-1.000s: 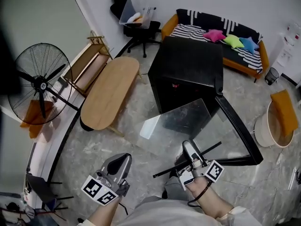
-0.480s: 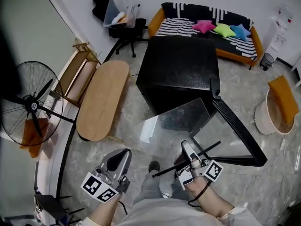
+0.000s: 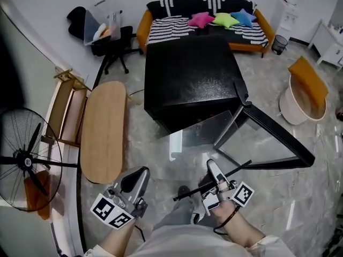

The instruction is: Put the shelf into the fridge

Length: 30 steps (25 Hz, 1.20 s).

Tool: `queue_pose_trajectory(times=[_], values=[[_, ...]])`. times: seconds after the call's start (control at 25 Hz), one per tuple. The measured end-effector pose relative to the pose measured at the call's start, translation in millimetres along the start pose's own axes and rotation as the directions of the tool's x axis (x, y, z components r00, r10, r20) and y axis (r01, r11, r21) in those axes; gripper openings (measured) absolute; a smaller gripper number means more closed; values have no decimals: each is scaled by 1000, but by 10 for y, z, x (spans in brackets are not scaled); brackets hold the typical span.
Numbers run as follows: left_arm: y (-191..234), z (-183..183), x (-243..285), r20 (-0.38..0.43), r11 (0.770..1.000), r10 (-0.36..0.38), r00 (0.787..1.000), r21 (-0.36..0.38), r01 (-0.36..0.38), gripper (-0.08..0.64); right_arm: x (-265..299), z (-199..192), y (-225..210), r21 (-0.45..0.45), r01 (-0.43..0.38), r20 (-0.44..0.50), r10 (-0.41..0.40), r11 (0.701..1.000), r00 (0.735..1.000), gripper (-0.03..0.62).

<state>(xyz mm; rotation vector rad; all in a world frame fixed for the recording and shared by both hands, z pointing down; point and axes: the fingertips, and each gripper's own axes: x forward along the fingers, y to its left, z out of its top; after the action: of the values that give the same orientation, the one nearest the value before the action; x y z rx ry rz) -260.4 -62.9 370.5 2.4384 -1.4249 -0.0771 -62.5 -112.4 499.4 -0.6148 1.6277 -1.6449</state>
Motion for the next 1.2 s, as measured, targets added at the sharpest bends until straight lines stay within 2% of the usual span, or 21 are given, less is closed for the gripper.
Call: queue_pose_trajectory(times=[0.28,0.52,0.8,1.2], values=[[382,-64,-16,-62,998,-69,996,-16,68,-5,126,63,-386,-12,15,150,-13,1000,989,14],[611,-208,15,-97,996,-88,991,-32,85,-5,234,244,-759,-39,42,211,-33,998,977,14],[674,-297,34,-114,994,-105,988,-25,103,-5,349,400,-1115,-47,56,245,-43,997,969,14],[665,-282,131,-111,994,-108,988,-5,108,-5,751,618,-1297,-77,55,258,-33,996,966,14]])
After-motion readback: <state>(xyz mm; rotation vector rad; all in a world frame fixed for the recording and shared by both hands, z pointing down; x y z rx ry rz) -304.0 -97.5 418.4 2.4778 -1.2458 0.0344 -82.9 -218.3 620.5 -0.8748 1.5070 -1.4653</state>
